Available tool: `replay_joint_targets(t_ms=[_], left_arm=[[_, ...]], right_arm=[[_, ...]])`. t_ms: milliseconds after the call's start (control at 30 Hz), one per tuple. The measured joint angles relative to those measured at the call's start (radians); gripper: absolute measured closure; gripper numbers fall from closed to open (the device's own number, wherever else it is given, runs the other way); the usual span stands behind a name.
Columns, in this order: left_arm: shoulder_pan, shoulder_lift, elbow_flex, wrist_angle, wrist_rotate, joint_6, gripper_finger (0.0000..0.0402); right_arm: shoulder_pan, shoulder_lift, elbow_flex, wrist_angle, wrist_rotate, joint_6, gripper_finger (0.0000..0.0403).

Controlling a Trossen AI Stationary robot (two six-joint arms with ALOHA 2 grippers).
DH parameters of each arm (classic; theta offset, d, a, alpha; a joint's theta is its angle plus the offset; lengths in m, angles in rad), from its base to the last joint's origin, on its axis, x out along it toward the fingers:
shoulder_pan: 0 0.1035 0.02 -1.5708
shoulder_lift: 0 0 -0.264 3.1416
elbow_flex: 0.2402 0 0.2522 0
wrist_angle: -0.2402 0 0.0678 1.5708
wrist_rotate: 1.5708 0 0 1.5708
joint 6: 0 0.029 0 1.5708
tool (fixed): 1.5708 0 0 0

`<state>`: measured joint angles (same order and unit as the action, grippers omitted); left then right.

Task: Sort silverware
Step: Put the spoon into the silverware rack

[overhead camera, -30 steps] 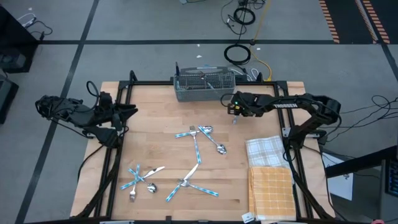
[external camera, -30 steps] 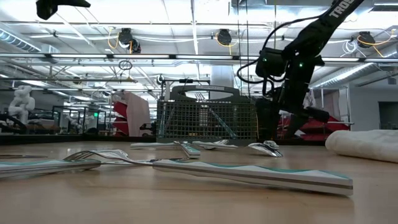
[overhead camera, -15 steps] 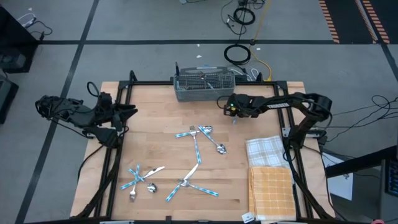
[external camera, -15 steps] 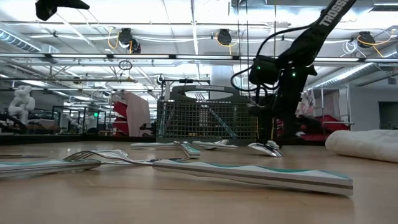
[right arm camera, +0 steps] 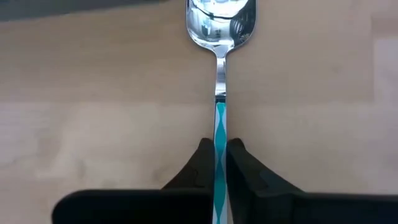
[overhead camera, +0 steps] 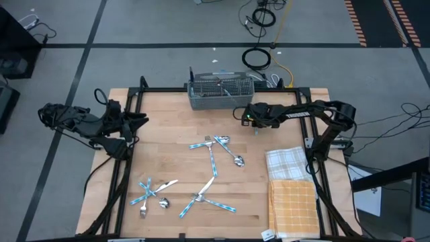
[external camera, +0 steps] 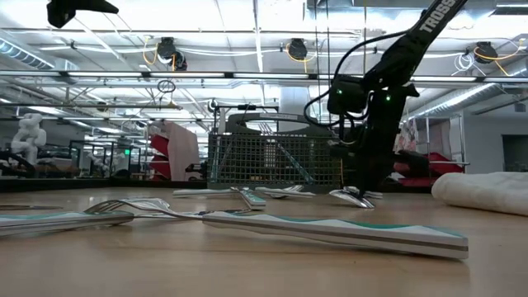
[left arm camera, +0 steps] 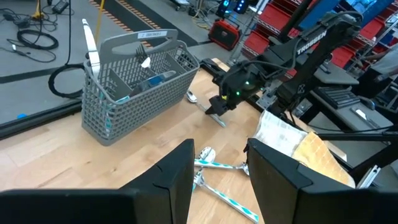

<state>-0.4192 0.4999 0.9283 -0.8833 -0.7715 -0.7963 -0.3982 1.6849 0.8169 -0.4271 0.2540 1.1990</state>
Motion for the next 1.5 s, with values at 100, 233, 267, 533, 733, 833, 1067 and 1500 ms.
replay_joint_targets(t_ms=[100,233,267,533,733,833,1067,1500], left_arm=[[0.0,0.0,0.0,0.0,0.0,0.0,0.0249],[0.0,0.0,0.0,0.0,0.0,-0.003,0.0249],[0.0,0.0,0.0,0.0,0.0,-0.005,0.0249],[0.0,0.0,0.0,0.001,0.0,-0.007,0.0249],[0.0,0.0,0.0,0.001,-0.035,0.014,0.0249],[0.0,0.0,0.0,0.002,-0.053,0.026,0.0249],[0.0,0.0,0.0,-0.001,-0.069,0.031,0.0249],[0.0,0.0,0.0,-0.002,-0.118,0.103,0.0249]], right_arm=[[0.026,-0.036,-0.005,-0.027,0.018,0.083,0.0401],[0.06,-0.1,-0.006,-0.052,0.069,0.189,0.0402],[0.073,-0.121,-0.006,-0.062,0.106,0.226,0.0402],[0.155,-0.321,-0.005,0.019,0.531,0.113,0.0402],[0.105,-0.353,-0.011,0.511,0.541,-0.574,0.0403],[0.04,-0.317,-0.016,0.81,0.373,-0.88,0.0403],[-0.084,-0.259,-0.017,1.073,0.09,-1.166,0.0403],[-0.256,-0.193,-0.275,1.55,-0.126,-1.136,0.0403]])
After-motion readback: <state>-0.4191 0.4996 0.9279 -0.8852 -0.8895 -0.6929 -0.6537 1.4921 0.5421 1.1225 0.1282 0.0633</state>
